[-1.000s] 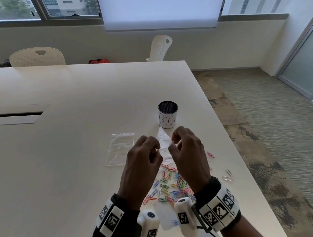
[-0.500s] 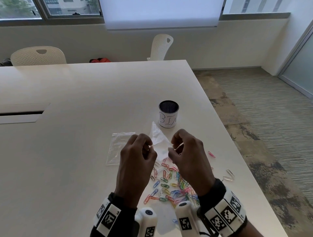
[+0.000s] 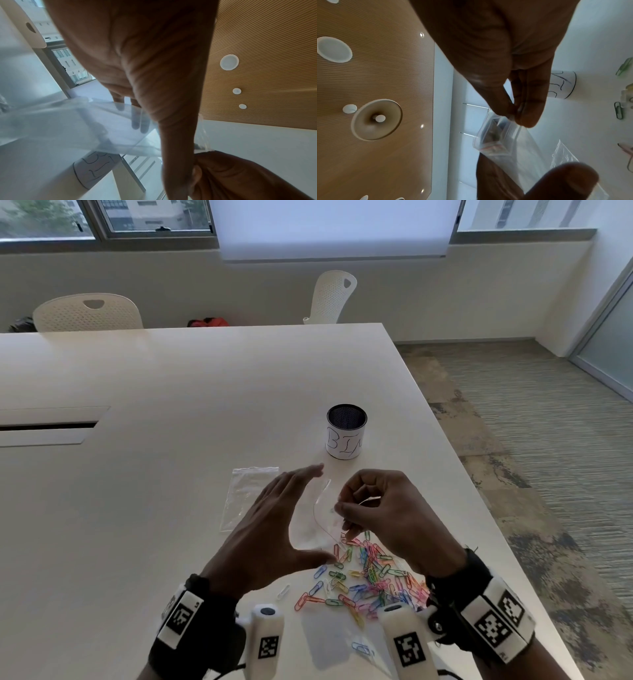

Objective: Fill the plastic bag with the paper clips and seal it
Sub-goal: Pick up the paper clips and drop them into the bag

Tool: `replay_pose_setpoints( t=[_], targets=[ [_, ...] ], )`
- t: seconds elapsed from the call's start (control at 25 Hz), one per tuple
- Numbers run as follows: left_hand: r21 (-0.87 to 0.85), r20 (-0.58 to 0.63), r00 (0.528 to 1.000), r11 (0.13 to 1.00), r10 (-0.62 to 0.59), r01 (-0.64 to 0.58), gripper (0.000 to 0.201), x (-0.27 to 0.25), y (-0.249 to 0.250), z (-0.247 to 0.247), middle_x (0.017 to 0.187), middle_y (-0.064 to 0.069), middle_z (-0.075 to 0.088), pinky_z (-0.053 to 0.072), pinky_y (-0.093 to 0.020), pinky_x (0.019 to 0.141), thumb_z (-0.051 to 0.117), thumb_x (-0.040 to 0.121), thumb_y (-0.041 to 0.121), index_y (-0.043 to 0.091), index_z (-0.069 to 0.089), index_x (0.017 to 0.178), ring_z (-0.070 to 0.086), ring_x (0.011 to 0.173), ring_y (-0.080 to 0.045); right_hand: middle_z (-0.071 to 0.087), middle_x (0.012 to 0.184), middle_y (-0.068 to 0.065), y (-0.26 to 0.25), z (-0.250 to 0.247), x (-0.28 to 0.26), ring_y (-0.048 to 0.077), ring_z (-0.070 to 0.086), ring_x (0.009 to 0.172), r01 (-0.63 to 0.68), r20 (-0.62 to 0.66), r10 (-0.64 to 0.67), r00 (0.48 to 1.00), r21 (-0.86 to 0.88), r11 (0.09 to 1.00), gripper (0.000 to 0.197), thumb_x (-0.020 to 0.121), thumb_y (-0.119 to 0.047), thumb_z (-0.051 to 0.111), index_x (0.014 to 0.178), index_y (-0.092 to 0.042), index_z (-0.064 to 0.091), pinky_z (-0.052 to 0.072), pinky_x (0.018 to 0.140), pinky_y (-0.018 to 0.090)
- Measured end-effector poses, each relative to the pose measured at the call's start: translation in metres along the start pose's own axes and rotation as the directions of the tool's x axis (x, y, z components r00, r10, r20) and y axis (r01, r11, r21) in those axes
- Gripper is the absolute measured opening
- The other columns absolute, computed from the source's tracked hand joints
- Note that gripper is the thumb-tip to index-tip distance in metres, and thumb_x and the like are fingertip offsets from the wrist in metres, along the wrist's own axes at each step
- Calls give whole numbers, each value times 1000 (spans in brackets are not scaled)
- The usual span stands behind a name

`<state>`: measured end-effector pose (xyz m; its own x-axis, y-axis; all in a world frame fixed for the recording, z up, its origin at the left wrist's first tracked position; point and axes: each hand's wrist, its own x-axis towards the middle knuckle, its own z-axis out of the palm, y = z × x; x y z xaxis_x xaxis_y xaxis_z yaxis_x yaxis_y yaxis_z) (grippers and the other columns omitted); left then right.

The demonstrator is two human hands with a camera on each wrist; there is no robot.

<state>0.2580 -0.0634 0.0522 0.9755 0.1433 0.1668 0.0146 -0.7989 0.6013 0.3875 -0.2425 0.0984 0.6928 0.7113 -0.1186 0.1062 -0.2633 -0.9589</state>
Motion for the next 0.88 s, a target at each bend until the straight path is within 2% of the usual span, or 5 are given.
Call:
replay_pose_setpoints(
  t=[0.28, 0.4, 0.64, 0.76, 0.88],
  targets=[
    [-29, -52, 998, 999, -29, 27, 74, -9, -18, 1, 127, 23, 58, 41, -13, 99, 87, 80, 46, 34, 47, 141, 54, 123, 5, 75, 87, 13, 0, -7, 10, 21, 77, 74, -14, 6, 14, 1000, -46, 999, 9, 91, -14, 76, 94, -6, 71, 61, 65, 22],
    [-53, -94, 993, 996, -72, 67, 67, -19, -33, -1, 120, 22, 58, 44, -16, 96, 89, 81, 37, 33, 50, 136, 58, 117, -1, 75, 83, 1, 18, -14, 28, 14, 74, 73, 85, -61, -109, 992, -316, 945, 7, 92, -19, 76, 93, -13, 71, 62, 68, 23],
    [-81, -113, 981, 985, -159, 150, 66, -40, -52, -2, 116, 18, 59, 40, -4, 93, 90, 79, 32, 33, 50, 132, 59, 113, -5, 62, 137, -2, 61, 9, 55, 13, 61, 118, 330, 425, -8, 905, -691, 644, 53, 87, -34, 79, 135, -20, 61, 48, 99, 23],
    [-96, -121, 977, 982, -174, 163, 65, -45, -55, 0, 114, 17, 60, 40, -4, 93, 91, 79, 31, 34, 50, 129, 60, 112, -6, 50, 150, -4, 71, 30, 62, 15, 47, 135, 432, 522, 0, 853, -707, 560, 76, 81, -48, 81, 147, -24, 51, 43, 111, 32],
    [-99, -115, 977, 981, -180, 169, 65, -47, -55, 3, 114, 18, 60, 40, -3, 93, 90, 79, 33, 33, 50, 130, 60, 113, -7, 51, 147, -5, 78, 43, 65, 15, 46, 132, 489, 552, -23, 834, -718, 496, 72, 80, -51, 80, 143, -26, 54, 45, 108, 35]
  ],
)
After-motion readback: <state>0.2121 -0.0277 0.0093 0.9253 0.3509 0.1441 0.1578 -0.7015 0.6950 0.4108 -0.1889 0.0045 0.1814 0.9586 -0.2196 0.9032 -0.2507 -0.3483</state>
